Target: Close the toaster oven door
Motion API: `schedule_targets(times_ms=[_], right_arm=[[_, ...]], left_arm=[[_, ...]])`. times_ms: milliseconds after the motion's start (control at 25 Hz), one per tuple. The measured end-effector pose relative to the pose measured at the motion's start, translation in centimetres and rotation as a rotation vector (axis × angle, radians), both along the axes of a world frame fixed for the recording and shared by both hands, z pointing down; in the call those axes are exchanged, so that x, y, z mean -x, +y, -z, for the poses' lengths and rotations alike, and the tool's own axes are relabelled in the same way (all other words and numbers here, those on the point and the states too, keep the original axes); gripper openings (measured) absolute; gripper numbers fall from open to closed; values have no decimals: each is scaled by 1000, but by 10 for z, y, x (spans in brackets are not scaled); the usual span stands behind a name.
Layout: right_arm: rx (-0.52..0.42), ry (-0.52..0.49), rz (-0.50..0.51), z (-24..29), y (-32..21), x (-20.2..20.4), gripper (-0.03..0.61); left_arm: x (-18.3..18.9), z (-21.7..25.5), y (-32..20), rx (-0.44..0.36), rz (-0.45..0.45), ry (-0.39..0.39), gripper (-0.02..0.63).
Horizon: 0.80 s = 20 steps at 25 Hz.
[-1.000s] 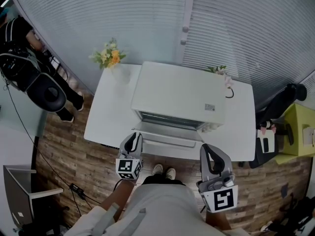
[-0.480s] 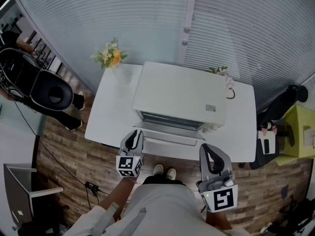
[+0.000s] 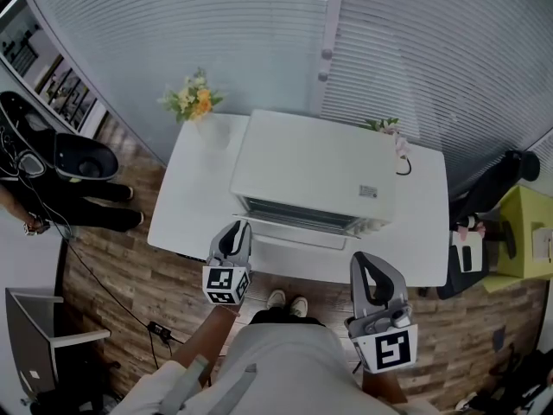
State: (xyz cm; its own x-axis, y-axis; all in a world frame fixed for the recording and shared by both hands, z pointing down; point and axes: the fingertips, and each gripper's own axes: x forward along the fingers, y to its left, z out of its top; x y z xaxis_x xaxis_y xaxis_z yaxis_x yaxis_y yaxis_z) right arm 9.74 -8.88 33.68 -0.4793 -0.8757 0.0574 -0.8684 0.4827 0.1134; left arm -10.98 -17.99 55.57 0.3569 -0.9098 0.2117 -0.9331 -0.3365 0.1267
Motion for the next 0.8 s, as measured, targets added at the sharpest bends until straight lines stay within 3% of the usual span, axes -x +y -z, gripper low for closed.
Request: schedule_targets(times_ms=[800], right_arm=[[-36, 36, 9, -2, -10, -6, 5]], left_arm=[[-6, 13, -37, -3, -2, 9, 87]])
